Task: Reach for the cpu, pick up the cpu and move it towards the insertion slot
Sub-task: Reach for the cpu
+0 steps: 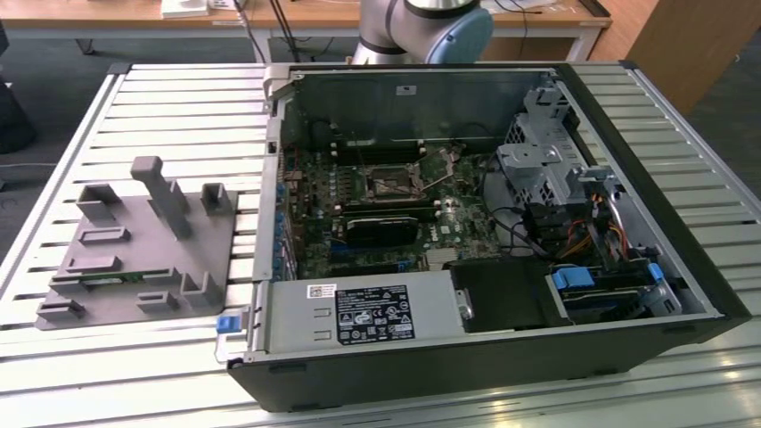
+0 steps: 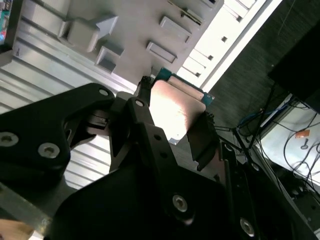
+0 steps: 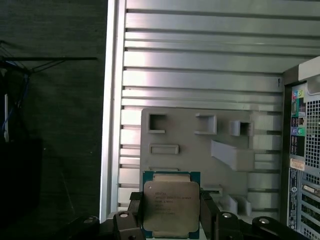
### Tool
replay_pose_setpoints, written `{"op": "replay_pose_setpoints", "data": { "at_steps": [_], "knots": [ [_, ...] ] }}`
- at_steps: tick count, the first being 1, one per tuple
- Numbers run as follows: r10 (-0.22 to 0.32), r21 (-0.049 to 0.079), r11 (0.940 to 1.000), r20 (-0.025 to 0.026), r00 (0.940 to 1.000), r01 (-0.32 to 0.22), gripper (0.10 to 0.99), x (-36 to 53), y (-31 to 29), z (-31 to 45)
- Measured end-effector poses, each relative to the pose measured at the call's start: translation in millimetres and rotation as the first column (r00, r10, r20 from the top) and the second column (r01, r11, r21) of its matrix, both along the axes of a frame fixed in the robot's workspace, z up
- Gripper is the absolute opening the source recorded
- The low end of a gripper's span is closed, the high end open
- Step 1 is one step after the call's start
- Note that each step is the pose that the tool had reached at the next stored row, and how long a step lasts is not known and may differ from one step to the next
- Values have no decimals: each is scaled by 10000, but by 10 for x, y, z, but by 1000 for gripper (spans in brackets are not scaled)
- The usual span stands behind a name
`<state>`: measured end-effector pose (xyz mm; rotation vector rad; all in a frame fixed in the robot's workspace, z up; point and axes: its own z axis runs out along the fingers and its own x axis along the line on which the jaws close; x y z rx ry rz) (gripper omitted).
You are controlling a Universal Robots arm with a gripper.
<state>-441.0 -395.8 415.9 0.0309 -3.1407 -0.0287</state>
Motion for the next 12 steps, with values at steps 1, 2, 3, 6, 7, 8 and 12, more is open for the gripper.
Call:
{"op": "replay_pose_setpoints", "data": {
  "at_steps": [1, 2, 3, 6, 7, 8, 12],
  "knots": [
    [0, 0, 10000, 0, 10000, 0, 541, 23, 0, 1],
    [0, -1, 10000, -1, 10000, 0, 541, 49, 0, 1],
    [0, 0, 10000, 0, 10000, 0, 541, 76, 0, 0],
    [0, 0, 10000, -2, 10000, 0, 541, 145, 0, 0],
    [0, -1, 10000, -3, 10000, 0, 541, 164, 0, 1],
    [0, 0, 10000, -2, 10000, 0, 541, 181, 0, 0],
    [0, 0, 10000, -2, 10000, 0, 541, 235, 0, 0]
  ]
}}
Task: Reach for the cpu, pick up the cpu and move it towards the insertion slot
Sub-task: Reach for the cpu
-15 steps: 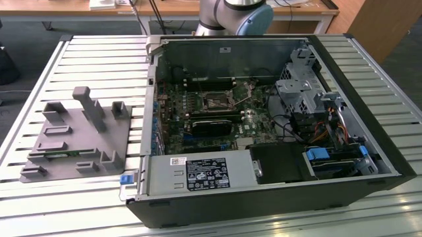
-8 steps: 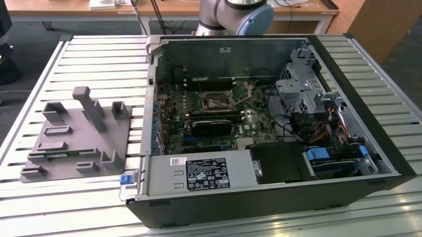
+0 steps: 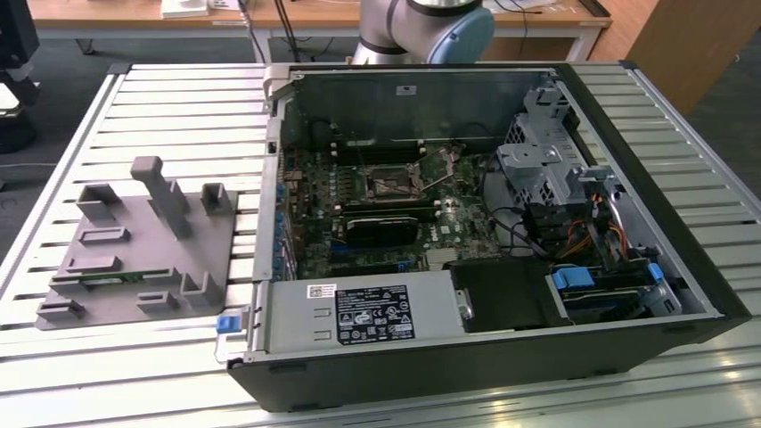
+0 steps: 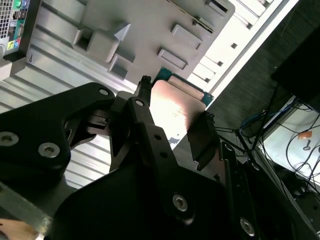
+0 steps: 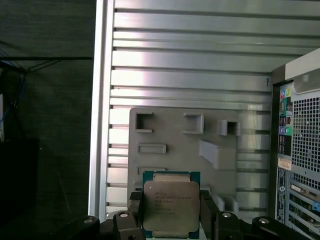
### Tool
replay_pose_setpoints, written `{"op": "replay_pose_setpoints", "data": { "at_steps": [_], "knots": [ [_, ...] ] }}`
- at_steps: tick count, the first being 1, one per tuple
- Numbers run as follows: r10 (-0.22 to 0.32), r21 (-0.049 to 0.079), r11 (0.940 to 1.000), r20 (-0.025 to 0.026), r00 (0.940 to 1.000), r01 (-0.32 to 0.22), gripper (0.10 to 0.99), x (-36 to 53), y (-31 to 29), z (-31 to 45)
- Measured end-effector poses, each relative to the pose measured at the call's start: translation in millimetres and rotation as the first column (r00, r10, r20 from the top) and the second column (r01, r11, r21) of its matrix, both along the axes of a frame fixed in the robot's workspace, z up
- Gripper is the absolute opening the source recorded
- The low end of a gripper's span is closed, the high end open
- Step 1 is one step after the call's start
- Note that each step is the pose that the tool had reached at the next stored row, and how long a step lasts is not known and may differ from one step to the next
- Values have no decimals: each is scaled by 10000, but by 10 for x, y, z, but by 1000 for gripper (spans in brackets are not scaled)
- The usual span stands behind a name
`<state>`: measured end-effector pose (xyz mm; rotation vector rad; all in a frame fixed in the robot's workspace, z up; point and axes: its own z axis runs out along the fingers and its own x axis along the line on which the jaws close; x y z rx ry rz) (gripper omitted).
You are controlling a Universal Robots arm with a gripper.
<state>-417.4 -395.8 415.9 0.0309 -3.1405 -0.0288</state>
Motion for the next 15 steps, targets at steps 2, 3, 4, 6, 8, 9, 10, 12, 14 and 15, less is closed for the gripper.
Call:
{"op": "replay_pose_setpoints", "data": {
  "at_steps": [2, 3, 4, 6, 8, 9, 10, 12, 14, 15],
  "knots": [
    [0, -1, 10000, 0, 10000, 0, 541, 33, 0, 0],
    [0, 0, 10000, 0, 10000, 0, 541, 49, 1, 0],
    [0, 0, 10000, 0, 10000, 0, 541, 64, 1, 0],
    [0, -1, 10000, -1, 10000, 0, 541, 86, 1, 0],
    [1, 0, 10000, 0, 10000, -1, 541, 109, 1, 0],
    [1, -1, 10000, 0, 10000, -1, 541, 120, 1, 0],
    [1, 0, 10000, 0, 10000, -1, 541, 133, 1, 0],
    [1, 0, 10000, -1, 10000, -1, 541, 155, 1, 0],
    [0, -1, 10000, -1, 10000, 0, 541, 184, 1, 0],
    [0, -1, 10000, -1, 10000, 0, 541, 198, 1, 0]
  ]
}}
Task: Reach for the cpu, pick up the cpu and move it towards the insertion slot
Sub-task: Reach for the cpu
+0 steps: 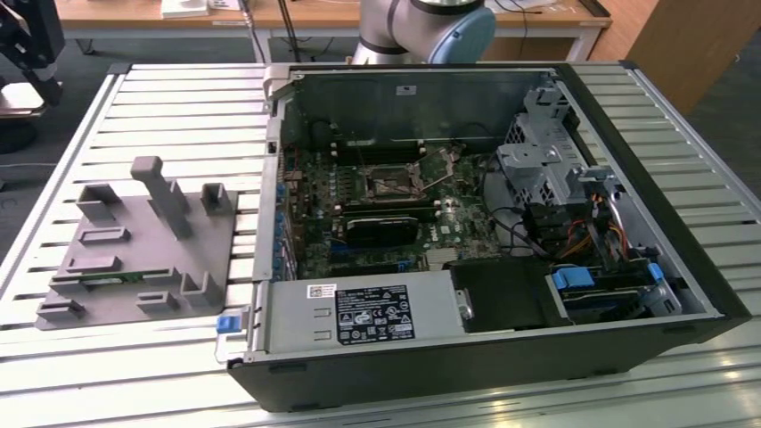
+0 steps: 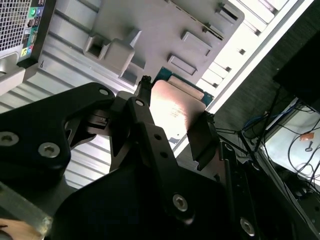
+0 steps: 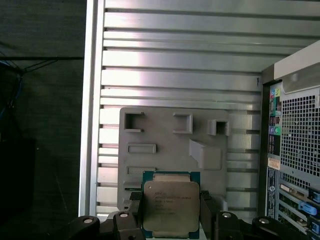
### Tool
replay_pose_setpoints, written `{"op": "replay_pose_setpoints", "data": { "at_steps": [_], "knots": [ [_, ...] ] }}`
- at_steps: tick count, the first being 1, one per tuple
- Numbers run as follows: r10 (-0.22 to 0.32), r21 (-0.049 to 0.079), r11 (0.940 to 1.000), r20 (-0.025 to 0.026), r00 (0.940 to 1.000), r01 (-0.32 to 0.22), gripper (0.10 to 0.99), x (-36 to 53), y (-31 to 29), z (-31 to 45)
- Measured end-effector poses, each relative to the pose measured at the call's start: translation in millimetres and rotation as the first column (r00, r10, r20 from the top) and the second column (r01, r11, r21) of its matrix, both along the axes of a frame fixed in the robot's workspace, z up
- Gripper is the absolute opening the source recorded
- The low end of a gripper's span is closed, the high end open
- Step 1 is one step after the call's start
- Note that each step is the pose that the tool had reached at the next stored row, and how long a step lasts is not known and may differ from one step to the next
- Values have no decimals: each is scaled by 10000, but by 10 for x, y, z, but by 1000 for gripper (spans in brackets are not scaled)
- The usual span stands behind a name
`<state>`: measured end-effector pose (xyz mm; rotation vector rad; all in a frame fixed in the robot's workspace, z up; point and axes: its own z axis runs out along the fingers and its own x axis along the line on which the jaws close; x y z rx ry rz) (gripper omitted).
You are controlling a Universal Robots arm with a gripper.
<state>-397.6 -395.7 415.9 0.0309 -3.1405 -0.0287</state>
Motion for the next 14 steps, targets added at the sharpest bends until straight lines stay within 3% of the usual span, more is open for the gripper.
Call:
{"op": "replay_pose_setpoints", "data": {
  "at_steps": [14],
  "knots": [
    [0, 0, 10000, 0, 10000, 0, 541, 193, 1, 0]
  ]
}}
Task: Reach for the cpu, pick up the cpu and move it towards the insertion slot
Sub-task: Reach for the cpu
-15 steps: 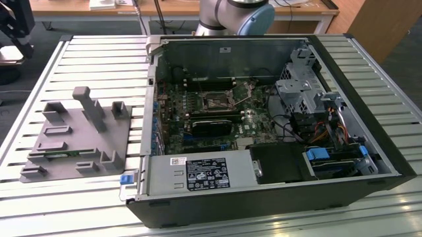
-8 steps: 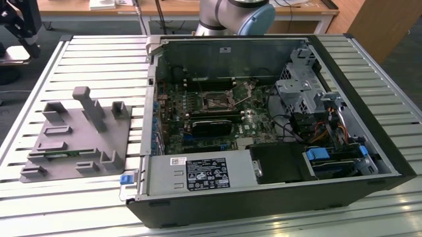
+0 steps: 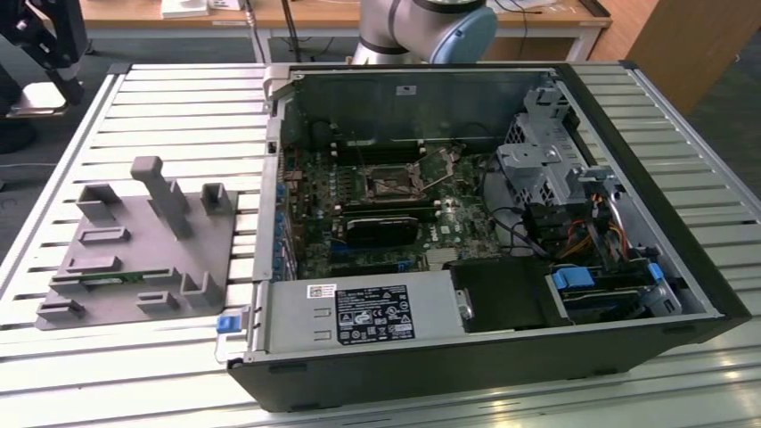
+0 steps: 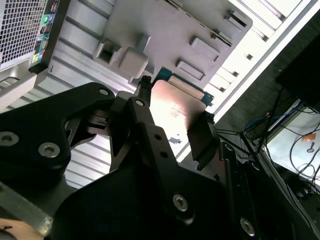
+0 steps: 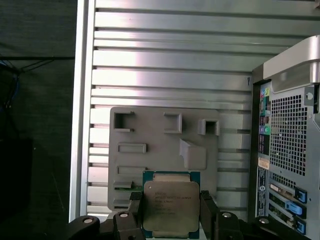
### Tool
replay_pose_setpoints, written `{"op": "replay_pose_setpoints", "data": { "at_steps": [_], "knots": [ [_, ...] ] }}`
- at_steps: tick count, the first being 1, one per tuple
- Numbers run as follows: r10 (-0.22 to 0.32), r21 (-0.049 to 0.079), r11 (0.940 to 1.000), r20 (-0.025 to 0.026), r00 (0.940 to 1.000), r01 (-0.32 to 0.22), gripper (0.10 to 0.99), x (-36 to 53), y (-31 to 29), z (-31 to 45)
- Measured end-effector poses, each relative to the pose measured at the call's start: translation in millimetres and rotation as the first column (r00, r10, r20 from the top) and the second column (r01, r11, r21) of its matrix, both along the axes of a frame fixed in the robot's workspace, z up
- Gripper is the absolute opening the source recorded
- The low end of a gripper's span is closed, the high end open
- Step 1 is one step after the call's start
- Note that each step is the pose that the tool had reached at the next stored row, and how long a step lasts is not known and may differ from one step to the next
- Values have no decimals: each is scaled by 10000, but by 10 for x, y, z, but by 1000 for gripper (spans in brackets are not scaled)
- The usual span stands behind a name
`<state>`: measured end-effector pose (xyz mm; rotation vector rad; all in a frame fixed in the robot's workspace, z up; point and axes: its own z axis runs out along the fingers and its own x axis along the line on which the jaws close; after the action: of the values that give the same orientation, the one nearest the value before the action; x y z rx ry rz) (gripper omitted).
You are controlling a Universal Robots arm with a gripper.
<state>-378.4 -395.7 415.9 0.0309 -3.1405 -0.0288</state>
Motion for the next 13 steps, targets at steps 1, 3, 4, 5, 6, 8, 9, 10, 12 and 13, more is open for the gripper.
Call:
{"op": "replay_pose_setpoints", "data": {
  "at_steps": [1, 3, 4, 5, 6, 8, 9, 10, 12, 13],
  "knots": [
    [0, -1, 10000, -1, 10000, 0, 541, 35, 1, 1],
    [0, 0, 10000, 0, 10000, 0, 541, 59, 1, 0],
    [0, 0, 10000, 1, 10000, 0, 541, 70, 1, 0],
    [0, 0, 10000, 0, 10000, 0, 541, 81, 2, 0],
    [0, 0, 10000, 0, 10000, 0, 541, 93, 2, 0],
    [0, 0, 10000, 0, 10000, 0, 541, 117, 2, 0],
    [0, 0, 10000, 0, 10000, 0, 541, 129, 3, 0],
    [0, 0, 10000, 0, 10000, 0, 541, 141, 3, 0],
    [0, 0, 10000, 0, 10000, 0, 541, 164, 3, 0],
    [0, 0, 10000, 0, 10000, 0, 541, 176, 3, 0]
  ]
}}
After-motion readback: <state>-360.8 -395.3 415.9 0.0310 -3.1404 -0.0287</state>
